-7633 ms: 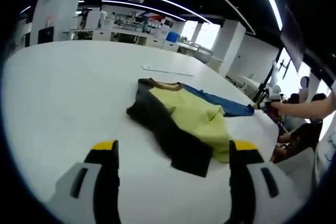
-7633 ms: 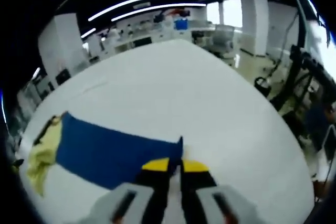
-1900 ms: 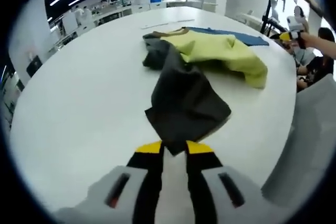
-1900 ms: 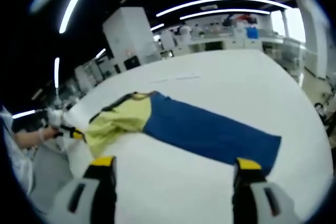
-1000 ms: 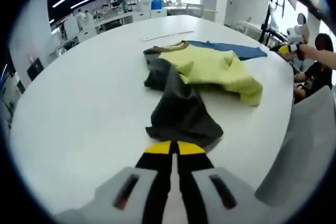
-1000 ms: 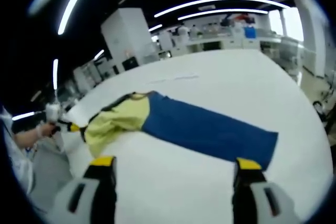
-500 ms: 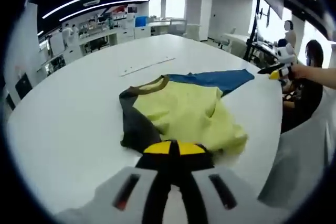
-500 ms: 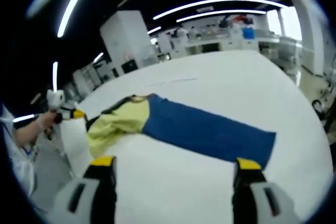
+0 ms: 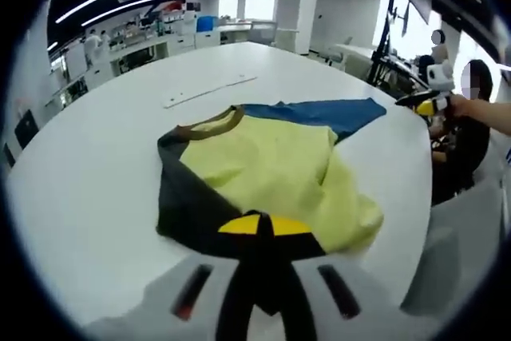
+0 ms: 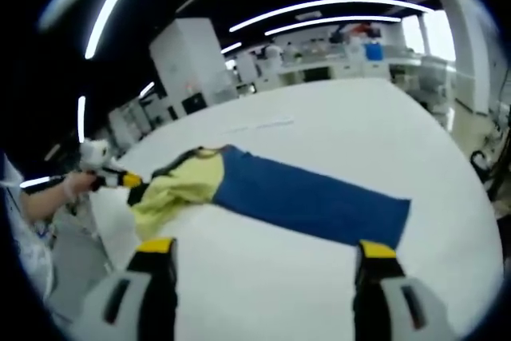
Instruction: Fold the garment on the visible template until the final outline fits inside the template.
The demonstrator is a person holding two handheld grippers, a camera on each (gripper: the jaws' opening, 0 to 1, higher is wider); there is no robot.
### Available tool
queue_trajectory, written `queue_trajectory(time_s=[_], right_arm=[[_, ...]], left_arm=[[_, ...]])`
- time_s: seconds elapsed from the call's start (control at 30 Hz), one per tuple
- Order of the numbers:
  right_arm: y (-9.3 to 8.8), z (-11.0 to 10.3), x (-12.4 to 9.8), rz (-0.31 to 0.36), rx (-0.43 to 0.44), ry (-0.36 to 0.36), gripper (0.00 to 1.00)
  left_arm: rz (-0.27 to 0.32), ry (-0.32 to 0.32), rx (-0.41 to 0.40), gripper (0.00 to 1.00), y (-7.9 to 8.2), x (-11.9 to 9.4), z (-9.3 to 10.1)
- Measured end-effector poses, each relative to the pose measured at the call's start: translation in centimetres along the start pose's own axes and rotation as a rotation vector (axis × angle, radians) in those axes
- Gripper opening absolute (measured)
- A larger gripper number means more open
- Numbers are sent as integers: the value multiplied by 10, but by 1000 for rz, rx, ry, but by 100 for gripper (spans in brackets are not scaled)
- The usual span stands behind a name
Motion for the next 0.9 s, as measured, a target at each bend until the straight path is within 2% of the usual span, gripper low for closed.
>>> queue_trajectory(time_s=[0.1, 0.33, 0.43, 0.73, 0.9], right_arm=[[1, 2, 1, 2, 1, 2, 92], [2, 2, 1, 4, 0, 4, 92], [1, 0, 2, 3, 1, 6, 92], [-3, -4, 2, -2, 6, 8, 92], [-5, -1, 2, -2, 11, 6, 92]], left_arm=[[0, -3, 8, 2, 0, 1, 3], [22, -16, 12, 25, 2, 1, 6], [32, -14, 15, 32, 3, 0, 6], [37, -16, 8, 33, 1, -4, 8], [66, -2, -60, 34, -4, -14, -6]])
Point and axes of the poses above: the point that each gripper's makers call its tool centre point, and the gripper's own axes: x roughly forward along the fingers, z roughly to its right, y roughly out of its top, the point moved 2 cm from there along -x, roughly backward along the fingers, and after that the axes turned 11 degrees about -z, right-handed, at the moved point
